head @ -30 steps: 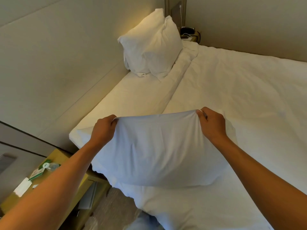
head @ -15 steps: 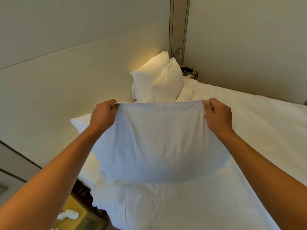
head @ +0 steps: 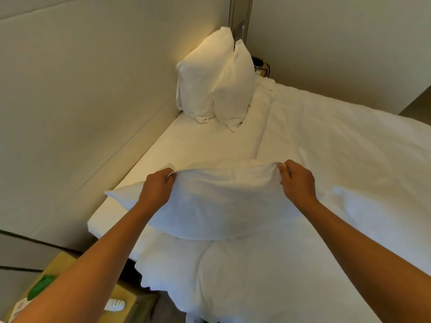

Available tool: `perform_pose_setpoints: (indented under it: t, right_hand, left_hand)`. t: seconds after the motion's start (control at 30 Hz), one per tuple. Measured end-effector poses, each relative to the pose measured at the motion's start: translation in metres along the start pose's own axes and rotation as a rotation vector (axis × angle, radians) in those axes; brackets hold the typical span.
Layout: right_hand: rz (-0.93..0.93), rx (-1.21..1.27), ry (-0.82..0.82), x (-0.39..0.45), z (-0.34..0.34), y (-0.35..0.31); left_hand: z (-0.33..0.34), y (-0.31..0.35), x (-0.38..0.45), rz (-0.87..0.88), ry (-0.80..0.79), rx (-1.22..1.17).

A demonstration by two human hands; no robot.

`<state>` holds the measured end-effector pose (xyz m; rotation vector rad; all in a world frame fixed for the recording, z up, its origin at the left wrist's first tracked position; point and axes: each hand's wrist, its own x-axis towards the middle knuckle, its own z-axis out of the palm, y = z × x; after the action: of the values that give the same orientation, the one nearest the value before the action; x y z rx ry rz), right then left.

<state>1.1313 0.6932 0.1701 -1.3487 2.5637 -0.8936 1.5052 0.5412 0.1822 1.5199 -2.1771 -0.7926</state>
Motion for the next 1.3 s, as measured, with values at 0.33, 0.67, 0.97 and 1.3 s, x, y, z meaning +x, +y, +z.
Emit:
perform_pose_setpoints:
  t: [0.33, 0.67, 0.97, 1.3]
  right_hand:
    - [-0.104, -0.341, 0.016, 0.022, 0.0, -0.007]
    - [-0.103, -0.25, 0.002, 0.094, 0.021, -0.006]
    - [-0.081, 0.125, -0.123, 0.149, 0.043, 0.001]
    - [-0.058, -0.054, -0.362, 0.189, 0.054, 0.005]
  left_hand:
    - [-0.002, -0.006, 0.036, -0.003, -0.049, -0.066]
    - [-0.02, 0.011, 0.09, -0.012, -0.071, 0.072]
    - [-0.002, 0.023, 0.145, -0.079, -0.062, 0.169]
    - [0.008, 0.009, 0.169, -0.052, -0.044, 0.179]
